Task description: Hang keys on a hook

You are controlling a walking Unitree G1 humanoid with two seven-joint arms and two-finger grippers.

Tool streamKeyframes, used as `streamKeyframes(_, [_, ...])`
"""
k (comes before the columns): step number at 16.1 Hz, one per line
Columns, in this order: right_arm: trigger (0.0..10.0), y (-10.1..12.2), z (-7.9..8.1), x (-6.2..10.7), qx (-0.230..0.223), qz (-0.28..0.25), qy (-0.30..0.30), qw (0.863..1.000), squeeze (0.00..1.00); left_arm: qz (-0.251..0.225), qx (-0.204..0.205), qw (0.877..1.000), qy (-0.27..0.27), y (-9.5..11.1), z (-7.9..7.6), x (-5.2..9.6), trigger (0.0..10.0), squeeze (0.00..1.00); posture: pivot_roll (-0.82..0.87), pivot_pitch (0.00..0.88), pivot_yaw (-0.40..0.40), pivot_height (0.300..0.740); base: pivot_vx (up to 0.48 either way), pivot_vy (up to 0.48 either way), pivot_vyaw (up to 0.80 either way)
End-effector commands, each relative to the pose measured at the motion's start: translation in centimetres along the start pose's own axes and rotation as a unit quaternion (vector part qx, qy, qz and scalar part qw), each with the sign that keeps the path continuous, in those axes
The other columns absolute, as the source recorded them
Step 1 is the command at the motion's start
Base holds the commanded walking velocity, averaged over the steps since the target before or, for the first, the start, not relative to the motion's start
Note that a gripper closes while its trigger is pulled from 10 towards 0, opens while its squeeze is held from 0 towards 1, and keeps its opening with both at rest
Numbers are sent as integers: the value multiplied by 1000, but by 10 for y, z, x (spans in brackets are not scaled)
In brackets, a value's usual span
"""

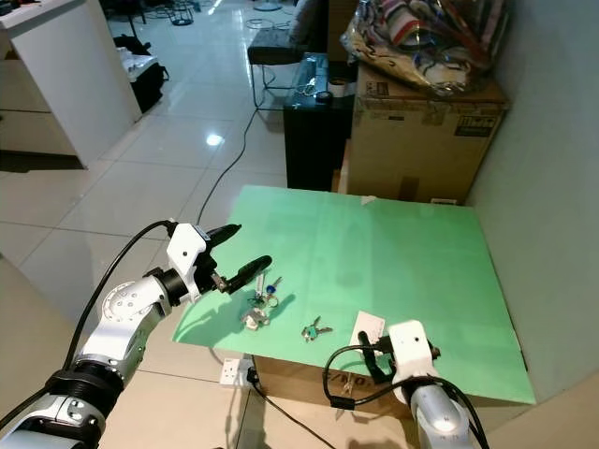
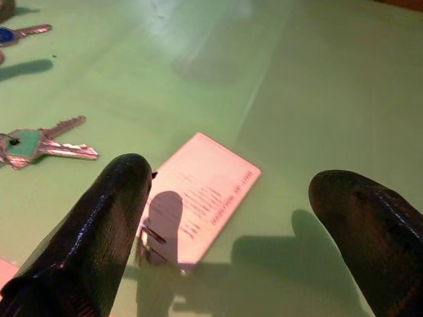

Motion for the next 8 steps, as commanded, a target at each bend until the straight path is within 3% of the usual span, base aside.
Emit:
streamKeyframes(1, [10000,1,3,-2,12,-3,12,1000,0,-5,-5,1000,-1,2,3,3,10000,0,-151,0,96,740,0,0,0])
streamKeyframes(5, [10000,-4,12,-2,11,7,28,1000,0,-9,3,1000,-10,-1,-3,8,10000,0,-142,0,89,740,0,0,0])
streamKeyframes(6, [10000,-6,18,-3,10,10,37,999,0,-22,-3,998,-66,0,-19,10,10000,0,-139,0,89,740,0,0,0])
streamKeyframes(8, [10000,-5,21,-4,9,8,41,999,0,-24,-2,995,-98,-1,-28,10,10000,0,-134,0,94,740,0,0,0])
Point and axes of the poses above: a point about 5 cm out from each wrist's last joint towards the gripper, its own x axis pointing back from the gripper into the wrist, its own y axis along the axis of the wrist's last joint, z = x × y, the point moved 3 cm from there along -x, pointing out of the wrist towards the gripper, and after that the axes turned 8 degrees about -x, right-handed, at the moved point
